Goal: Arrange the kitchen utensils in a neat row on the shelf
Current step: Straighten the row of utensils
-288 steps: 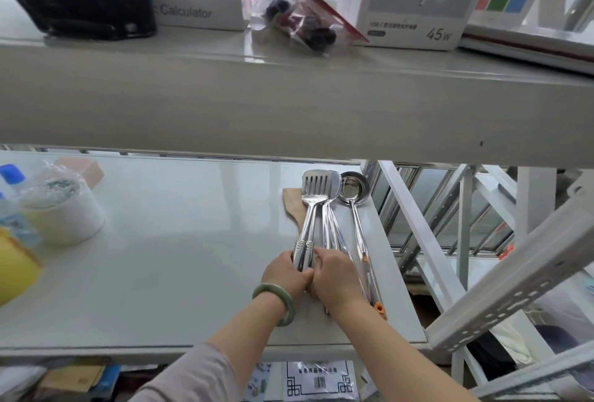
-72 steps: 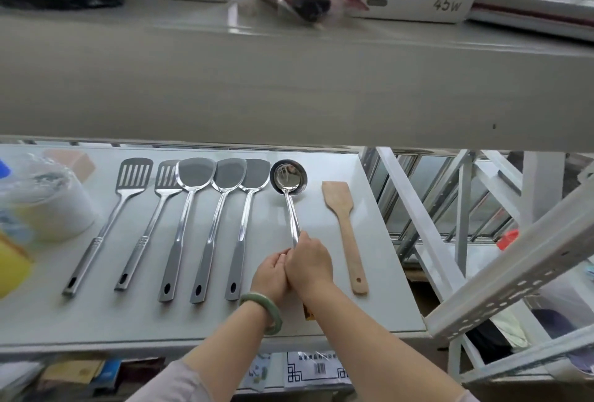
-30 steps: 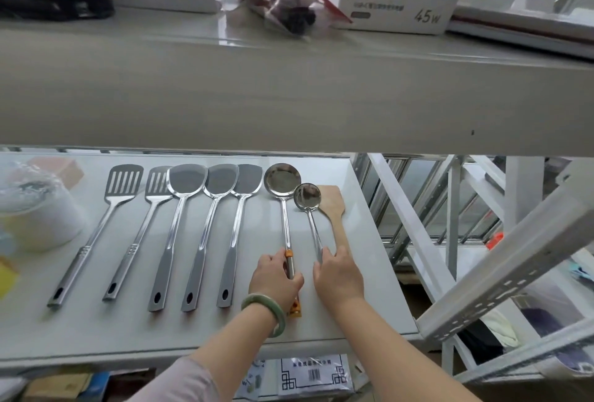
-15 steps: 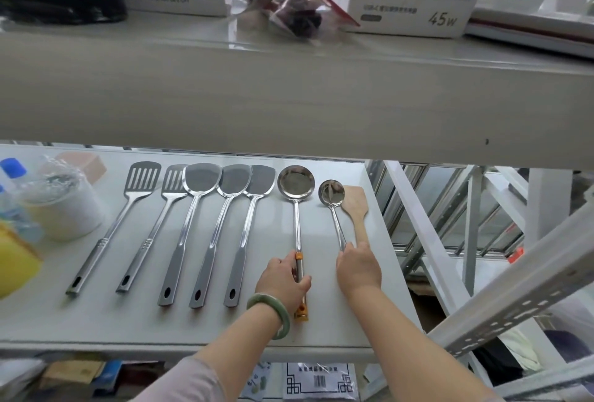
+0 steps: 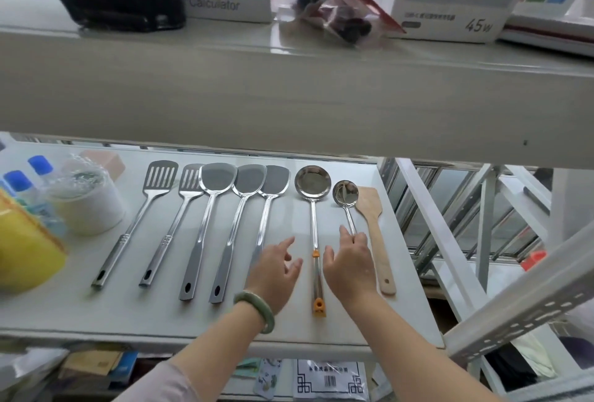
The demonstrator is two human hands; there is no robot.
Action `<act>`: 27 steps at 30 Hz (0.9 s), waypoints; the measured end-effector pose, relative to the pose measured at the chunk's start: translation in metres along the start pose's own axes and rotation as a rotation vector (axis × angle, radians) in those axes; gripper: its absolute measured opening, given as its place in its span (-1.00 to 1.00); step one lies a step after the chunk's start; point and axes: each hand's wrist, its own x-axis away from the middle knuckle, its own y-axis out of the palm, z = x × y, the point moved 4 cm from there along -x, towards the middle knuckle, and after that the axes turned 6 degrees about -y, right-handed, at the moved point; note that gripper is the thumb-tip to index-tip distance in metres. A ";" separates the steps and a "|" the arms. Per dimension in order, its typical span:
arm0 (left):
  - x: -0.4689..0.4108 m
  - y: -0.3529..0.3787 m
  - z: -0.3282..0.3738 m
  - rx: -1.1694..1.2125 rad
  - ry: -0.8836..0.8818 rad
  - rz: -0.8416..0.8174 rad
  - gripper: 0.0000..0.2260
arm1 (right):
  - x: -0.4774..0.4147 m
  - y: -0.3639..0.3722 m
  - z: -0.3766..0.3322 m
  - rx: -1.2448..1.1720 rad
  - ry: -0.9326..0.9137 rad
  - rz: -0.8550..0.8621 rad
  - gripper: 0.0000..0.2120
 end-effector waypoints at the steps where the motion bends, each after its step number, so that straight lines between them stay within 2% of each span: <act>1: 0.001 -0.016 -0.007 0.015 0.049 0.080 -0.61 | 0.000 0.002 -0.012 -0.013 -0.040 0.009 -0.48; 3: 0.001 -0.050 -0.028 0.029 0.088 0.239 -0.69 | 0.003 0.009 -0.040 -0.048 -0.143 0.014 -0.51; 5: 0.002 -0.086 -0.057 -0.010 0.049 0.356 -0.72 | 0.007 0.021 -0.069 -0.083 -0.227 -0.011 -0.54; 10: 0.005 -0.163 -0.145 -0.089 -0.314 0.508 -0.65 | 0.020 0.070 -0.142 -0.142 -0.353 -0.138 -0.60; 13: 0.008 -0.187 -0.189 -0.182 -0.512 0.423 -0.55 | 0.028 0.102 -0.185 -0.181 -0.338 -0.213 -0.57; 16: 0.009 -0.197 -0.214 -0.237 -0.580 0.322 -0.53 | 0.035 0.127 -0.224 -0.209 -0.314 -0.277 -0.50; 21: 0.004 -0.202 -0.227 -0.219 -0.525 0.244 -0.66 | 0.038 0.156 -0.262 -0.052 -0.204 -0.357 -0.53; 27: -0.004 -0.205 -0.229 -0.212 -0.458 0.208 -0.68 | 0.040 0.172 -0.269 0.049 -0.130 -0.377 -0.57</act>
